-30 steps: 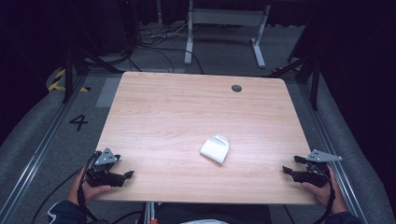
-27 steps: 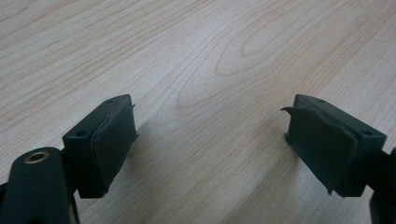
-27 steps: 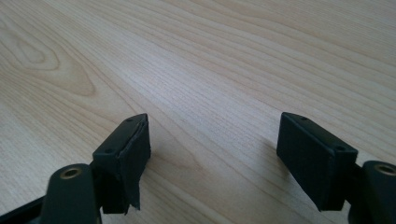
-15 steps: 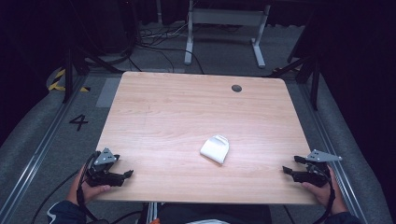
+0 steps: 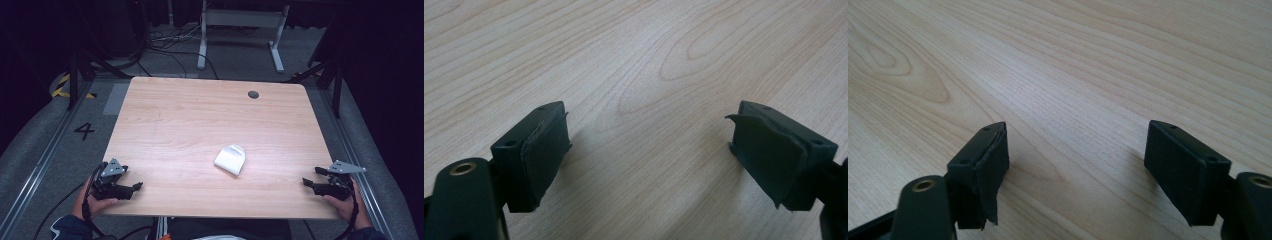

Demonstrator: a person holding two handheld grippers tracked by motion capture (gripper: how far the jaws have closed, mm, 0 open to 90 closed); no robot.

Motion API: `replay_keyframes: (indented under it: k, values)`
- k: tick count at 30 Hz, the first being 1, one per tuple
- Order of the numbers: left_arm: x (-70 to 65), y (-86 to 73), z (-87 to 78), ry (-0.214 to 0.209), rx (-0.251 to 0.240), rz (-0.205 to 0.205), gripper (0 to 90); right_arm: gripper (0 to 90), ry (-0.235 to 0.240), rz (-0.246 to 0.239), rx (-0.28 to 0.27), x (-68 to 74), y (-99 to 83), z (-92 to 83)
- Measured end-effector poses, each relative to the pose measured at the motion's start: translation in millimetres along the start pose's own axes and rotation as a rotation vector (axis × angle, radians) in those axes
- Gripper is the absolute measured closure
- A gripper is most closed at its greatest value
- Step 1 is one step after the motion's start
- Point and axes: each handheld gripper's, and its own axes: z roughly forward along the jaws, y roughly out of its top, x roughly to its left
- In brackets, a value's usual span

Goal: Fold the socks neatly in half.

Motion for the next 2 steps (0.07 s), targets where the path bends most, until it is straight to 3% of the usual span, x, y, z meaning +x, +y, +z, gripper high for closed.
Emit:
replay_keyframes:
  k: [2]
  values:
    - [0.0,0.0,0.0,0.0,0.0,-0.001,15.4,26.4,-0.001,0.0,-0.001,0.0,0.0,0.0]
